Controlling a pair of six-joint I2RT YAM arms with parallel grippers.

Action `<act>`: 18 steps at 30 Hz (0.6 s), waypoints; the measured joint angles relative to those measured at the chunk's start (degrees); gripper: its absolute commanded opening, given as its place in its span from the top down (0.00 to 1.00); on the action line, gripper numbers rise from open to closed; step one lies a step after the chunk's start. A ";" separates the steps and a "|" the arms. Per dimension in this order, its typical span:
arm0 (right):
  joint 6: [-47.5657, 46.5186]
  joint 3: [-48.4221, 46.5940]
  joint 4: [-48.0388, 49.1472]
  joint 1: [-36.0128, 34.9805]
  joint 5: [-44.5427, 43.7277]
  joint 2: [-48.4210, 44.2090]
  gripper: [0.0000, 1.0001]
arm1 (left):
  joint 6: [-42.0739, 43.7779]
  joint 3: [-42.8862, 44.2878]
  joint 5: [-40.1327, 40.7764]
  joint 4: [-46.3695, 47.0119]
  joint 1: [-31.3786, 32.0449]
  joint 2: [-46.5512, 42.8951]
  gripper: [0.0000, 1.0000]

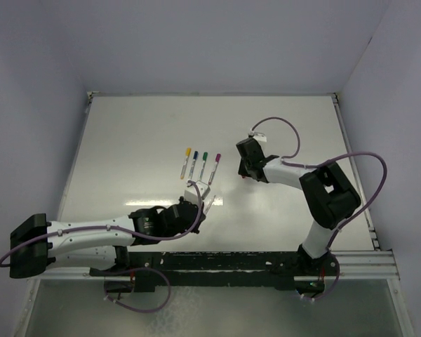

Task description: Insert the pens into the pen caps

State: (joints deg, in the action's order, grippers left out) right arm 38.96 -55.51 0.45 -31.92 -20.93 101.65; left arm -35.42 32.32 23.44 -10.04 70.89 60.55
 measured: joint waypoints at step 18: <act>-6.01 20.68 17.42 0.02 10.51 -40.15 1.00 | 0.44 -0.94 -3.26 20.04 -3.41 5.92 1.00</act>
State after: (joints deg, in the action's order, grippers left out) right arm 32.95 -34.83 17.87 -31.90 -10.41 61.49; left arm -34.98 31.38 20.18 10.00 67.48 66.48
